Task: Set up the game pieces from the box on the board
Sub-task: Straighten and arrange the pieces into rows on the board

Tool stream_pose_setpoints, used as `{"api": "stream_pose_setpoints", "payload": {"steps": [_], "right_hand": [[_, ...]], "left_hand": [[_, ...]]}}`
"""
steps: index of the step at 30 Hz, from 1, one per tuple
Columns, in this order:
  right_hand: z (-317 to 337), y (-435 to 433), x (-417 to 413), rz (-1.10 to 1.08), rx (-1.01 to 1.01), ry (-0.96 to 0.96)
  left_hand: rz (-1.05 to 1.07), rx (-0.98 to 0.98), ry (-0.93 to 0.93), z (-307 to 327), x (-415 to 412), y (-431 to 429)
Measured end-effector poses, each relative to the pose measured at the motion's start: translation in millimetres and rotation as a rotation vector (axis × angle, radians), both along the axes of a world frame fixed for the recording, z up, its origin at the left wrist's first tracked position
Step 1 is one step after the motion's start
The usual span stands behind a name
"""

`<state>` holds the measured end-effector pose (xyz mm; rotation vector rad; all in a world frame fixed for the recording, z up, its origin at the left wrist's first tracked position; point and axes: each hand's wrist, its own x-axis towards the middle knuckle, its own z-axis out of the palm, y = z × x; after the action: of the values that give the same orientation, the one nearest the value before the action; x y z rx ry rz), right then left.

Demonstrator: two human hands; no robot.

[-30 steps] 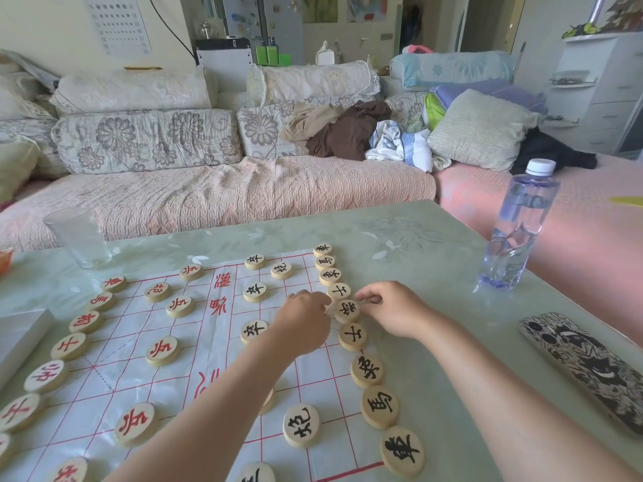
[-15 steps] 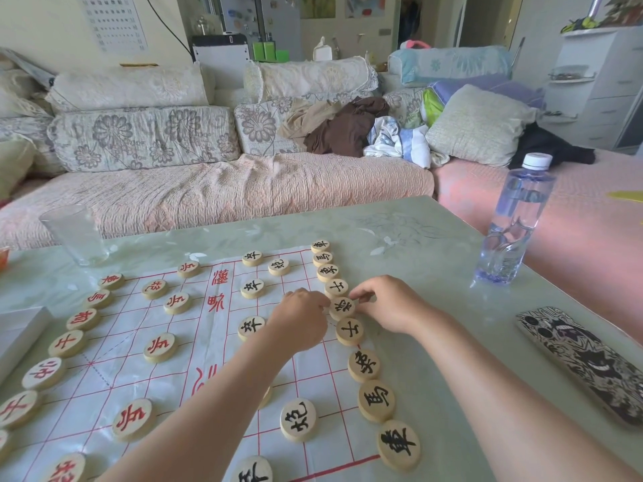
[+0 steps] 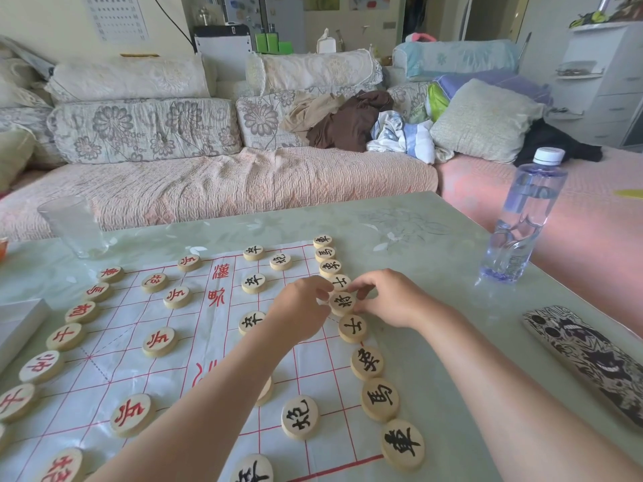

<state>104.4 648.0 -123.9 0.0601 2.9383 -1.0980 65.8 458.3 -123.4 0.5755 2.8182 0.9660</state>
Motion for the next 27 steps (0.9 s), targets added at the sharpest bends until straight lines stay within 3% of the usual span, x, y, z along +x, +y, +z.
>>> {"api": "stream_pose_setpoints", "payload": {"steps": [22, 27], "right_hand": [[9, 2, 17, -0.026, -0.046, 0.058], [9, 4, 38, -0.013, -0.015, -0.02]], "left_hand": [[-0.041, 0.002, 0.072, -1, 14, -8], [-0.071, -0.028, 0.057, 2, 33, -16]]}}
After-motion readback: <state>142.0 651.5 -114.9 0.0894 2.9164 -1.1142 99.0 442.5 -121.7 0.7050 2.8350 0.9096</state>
